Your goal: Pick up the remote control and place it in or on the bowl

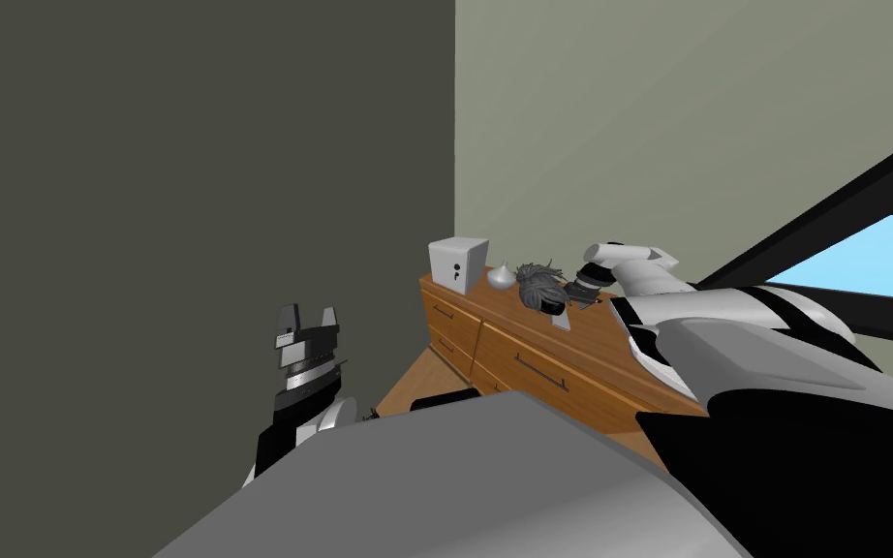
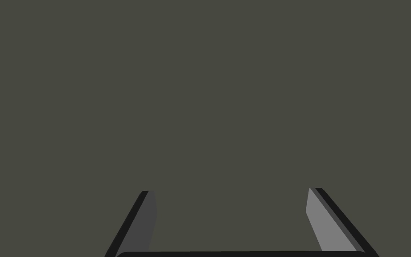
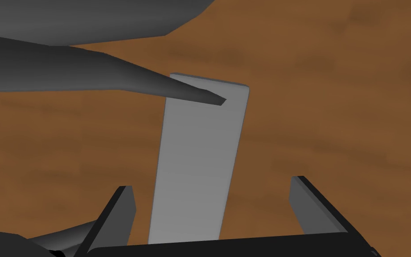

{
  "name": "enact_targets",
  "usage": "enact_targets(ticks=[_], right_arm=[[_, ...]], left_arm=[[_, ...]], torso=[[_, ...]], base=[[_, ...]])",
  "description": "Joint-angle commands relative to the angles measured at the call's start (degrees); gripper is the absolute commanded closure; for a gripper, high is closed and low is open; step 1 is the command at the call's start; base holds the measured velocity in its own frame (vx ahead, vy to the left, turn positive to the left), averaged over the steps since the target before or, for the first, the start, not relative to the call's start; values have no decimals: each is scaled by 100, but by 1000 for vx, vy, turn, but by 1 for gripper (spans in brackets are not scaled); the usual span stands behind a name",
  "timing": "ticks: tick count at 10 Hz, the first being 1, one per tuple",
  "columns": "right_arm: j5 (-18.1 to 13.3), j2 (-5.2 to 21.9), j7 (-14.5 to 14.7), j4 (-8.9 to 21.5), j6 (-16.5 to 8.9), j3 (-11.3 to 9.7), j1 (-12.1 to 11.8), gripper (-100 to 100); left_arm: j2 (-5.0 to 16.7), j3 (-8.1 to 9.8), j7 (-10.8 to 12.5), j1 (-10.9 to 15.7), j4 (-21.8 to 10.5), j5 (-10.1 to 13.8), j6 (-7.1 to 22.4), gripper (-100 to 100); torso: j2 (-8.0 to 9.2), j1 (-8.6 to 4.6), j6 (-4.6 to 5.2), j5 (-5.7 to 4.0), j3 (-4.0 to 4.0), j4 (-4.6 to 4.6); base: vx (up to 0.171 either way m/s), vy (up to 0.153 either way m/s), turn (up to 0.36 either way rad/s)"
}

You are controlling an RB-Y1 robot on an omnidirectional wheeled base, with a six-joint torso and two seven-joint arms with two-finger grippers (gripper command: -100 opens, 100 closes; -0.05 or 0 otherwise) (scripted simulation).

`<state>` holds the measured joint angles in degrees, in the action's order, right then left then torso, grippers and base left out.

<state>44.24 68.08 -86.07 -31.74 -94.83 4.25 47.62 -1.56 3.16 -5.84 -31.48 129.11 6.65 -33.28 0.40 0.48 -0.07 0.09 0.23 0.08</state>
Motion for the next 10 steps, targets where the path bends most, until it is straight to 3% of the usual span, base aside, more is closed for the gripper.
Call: enact_targets(ticks=[1,2,6,8,10], right_arm=[[45,-16,-49,-117,-230,85,-44,-100],[45,-16,-49,-117,-230,85,-44,-100],[64,-45,28,107,-712,201,133,-100],[72,-48,43,171,-817,228,171,-100],[120,-6,-51,274,-958,236,181,-100]], left_arm=[[0,0,0,0,0,0,0,0],[0,0,0,0,0,0,0,0],[0,0,0,0,0,0,0,0],[0,0,0,0,0,0,0,0],[0,0,0,0,0,0,0,0]], torso=[[0,0,0,0,0,0],[-2,15,-5,3,-1,-1],[4,67,-23,9,0,-3],[13,100,-34,3,1,-10],[18,126,-39,4,2,-13]], base=[[-17,-23,50],[-8,-11,19],[-24,-21,64],[-31,-15,48],[-32,-2,66]])
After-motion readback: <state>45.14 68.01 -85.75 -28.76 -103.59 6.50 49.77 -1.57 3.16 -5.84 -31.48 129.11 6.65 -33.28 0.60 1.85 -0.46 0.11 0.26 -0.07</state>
